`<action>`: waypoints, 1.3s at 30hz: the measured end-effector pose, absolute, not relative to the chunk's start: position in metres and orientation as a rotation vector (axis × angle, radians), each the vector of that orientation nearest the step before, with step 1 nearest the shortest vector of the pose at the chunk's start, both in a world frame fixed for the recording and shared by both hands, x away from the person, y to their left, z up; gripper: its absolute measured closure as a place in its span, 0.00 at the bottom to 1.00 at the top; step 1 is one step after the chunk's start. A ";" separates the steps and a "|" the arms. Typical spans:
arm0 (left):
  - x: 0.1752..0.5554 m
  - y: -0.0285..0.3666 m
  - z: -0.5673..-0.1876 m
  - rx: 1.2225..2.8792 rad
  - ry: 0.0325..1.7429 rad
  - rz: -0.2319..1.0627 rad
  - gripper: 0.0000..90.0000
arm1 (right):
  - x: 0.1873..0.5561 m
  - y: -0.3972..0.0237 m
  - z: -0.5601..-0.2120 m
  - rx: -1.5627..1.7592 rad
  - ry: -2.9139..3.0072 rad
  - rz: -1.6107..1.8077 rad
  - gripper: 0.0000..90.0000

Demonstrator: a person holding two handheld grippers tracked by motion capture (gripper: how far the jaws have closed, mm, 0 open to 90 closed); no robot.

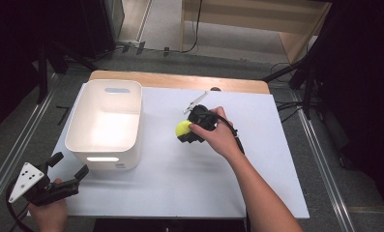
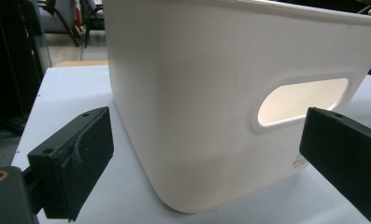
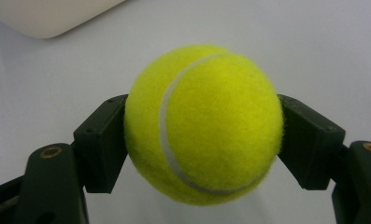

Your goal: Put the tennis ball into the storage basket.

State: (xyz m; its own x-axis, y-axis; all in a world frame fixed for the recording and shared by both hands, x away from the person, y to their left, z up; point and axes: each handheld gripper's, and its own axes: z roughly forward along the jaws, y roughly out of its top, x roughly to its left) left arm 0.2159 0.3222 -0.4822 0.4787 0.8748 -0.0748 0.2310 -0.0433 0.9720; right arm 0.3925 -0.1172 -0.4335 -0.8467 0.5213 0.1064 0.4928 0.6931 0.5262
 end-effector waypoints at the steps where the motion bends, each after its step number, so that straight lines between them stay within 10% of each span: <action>1: 0.216 0.322 -0.482 1.563 0.991 0.693 0.03 | 0.393 -0.116 -0.433 0.854 2.845 0.859 0.26; 39: 0.217 0.321 -0.483 1.558 0.985 0.692 0.03 | 0.400 -0.082 -0.403 0.712 2.905 0.889 0.26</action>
State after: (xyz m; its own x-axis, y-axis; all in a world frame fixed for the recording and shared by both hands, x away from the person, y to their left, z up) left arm 0.2167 0.3213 -0.4827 0.4817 0.8731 -0.0751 0.2252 -0.0405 0.9735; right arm 0.3999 -0.0820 -0.4032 -0.8956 0.4310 0.1099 0.4187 0.7336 0.5354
